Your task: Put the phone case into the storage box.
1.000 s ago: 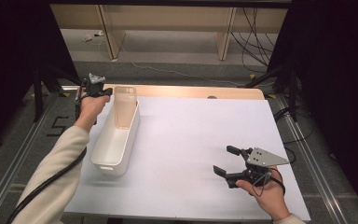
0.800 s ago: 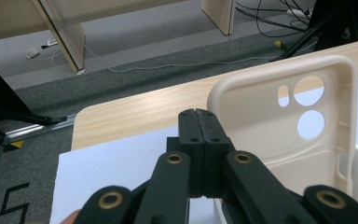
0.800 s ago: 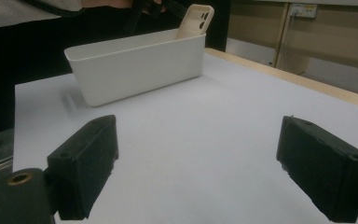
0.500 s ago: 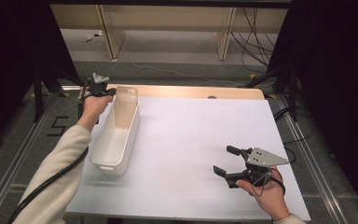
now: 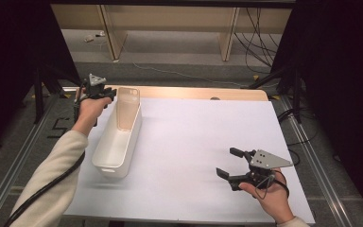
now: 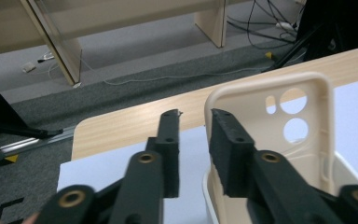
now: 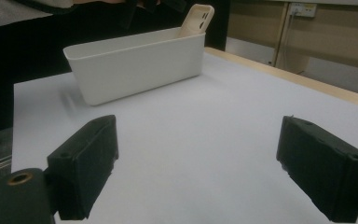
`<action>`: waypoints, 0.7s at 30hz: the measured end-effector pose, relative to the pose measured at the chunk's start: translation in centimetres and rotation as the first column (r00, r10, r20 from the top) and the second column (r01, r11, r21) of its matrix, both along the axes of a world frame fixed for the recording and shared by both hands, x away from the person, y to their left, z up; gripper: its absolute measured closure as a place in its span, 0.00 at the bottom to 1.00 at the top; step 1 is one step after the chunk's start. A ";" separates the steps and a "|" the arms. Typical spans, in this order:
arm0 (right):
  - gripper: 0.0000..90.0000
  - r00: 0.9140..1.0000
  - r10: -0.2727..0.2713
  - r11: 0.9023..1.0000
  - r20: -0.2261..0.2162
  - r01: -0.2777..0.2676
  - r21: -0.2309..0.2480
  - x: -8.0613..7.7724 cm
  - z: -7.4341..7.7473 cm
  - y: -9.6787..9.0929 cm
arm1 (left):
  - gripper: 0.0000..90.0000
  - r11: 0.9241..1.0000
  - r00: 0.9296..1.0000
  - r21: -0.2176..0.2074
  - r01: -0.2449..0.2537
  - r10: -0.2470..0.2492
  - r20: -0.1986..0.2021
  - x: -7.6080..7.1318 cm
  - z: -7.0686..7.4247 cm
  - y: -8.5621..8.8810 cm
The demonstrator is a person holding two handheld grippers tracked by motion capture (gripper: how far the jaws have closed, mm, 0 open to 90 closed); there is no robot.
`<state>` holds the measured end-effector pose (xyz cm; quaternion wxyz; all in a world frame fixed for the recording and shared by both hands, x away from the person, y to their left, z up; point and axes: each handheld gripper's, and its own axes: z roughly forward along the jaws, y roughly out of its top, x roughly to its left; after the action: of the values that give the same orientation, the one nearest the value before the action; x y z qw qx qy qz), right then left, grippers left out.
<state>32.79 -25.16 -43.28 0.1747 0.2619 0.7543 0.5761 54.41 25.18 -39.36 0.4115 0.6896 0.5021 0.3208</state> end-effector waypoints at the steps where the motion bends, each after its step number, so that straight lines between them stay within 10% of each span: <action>1: 0.15 1.000 0.003 1.000 -0.002 -0.003 -0.005 0.0 0.0 0.0 | 0.73 1.000 1.000 -0.004 0.002 -0.002 0.002 -0.2 0.1 0.0; 21: 0.15 1.000 0.010 1.000 0.004 -0.010 -0.002 0.1 0.1 -0.1 | 0.29 0.999 0.999 -0.010 0.032 -0.032 0.026 -2.8 1.7 -0.7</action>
<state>32.85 -25.22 -43.19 0.1737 0.2567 0.7558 0.5769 51.58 24.49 -37.68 0.4266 0.6913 0.4873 0.3203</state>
